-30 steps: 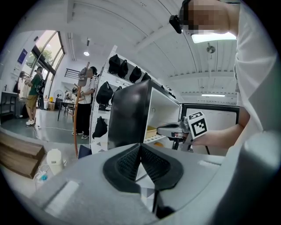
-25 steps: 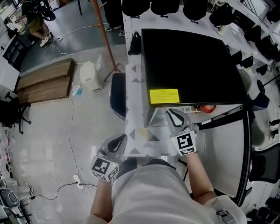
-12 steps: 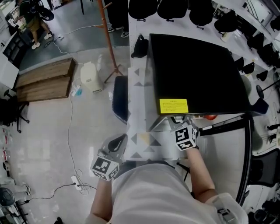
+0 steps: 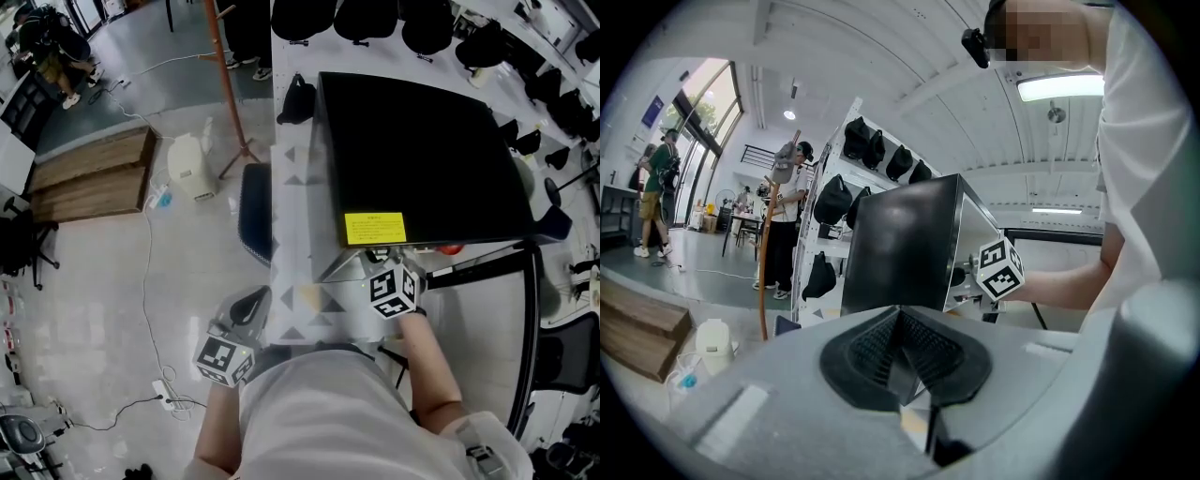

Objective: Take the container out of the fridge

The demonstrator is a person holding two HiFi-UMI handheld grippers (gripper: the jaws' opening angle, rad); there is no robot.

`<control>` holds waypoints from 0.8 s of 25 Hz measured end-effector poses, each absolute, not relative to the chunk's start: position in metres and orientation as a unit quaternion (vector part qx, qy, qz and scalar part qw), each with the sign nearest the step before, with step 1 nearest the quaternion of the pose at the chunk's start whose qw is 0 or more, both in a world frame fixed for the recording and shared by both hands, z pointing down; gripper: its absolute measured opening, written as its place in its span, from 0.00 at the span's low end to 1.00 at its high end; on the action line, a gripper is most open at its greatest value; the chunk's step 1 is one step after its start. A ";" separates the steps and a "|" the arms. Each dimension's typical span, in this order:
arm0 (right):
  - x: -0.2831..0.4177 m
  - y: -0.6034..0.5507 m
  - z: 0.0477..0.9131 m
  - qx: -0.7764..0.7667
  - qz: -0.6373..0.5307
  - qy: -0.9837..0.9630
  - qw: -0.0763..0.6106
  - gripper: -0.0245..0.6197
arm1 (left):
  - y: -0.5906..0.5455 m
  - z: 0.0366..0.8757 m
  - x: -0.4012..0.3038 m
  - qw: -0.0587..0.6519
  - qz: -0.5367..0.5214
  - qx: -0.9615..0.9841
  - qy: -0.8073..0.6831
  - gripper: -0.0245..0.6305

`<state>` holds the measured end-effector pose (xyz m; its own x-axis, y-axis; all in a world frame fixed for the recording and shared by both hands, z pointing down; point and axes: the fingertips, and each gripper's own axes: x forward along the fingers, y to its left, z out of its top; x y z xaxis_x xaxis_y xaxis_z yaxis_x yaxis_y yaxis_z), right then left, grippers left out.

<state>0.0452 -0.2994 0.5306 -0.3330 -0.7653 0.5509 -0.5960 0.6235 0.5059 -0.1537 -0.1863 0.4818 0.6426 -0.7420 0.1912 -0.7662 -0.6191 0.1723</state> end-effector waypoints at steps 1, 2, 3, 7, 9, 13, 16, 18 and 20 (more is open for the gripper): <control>0.045 -0.299 0.532 0.419 -0.109 -0.808 0.401 0.19 | -0.187 0.482 -0.154 0.120 0.051 0.899 -0.419 0.05; 0.046 -0.298 0.533 0.417 -0.110 -0.806 0.406 0.18 | -0.187 0.482 -0.154 0.120 0.051 0.899 -0.419 0.05; 0.046 -0.297 0.534 0.416 -0.111 -0.804 0.410 0.17 | -0.187 0.483 -0.154 0.120 0.051 0.898 -0.419 0.05; 0.049 -0.293 0.537 0.422 -0.105 -0.802 0.410 0.09 | -0.188 0.482 -0.155 0.121 0.049 0.899 -0.418 0.05; 0.049 -0.291 0.537 0.422 -0.104 -0.803 0.408 0.09 | -0.188 0.483 -0.154 0.121 0.049 0.900 -0.416 0.05; 0.052 -0.287 0.533 0.424 -0.115 -0.801 0.407 0.09 | -0.189 0.483 -0.148 0.121 0.048 0.903 -0.408 0.05; 0.051 -0.282 0.525 0.428 -0.123 -0.800 0.402 0.08 | -0.190 0.481 -0.143 0.121 0.047 0.908 -0.399 0.05; 0.046 -0.277 0.517 0.426 -0.126 -0.807 0.389 0.08 | -0.192 0.479 -0.139 0.121 0.045 0.910 -0.393 0.05; 0.043 -0.268 0.506 0.425 -0.131 -0.814 0.373 0.08 | -0.194 0.478 -0.131 0.120 0.045 0.916 -0.381 0.05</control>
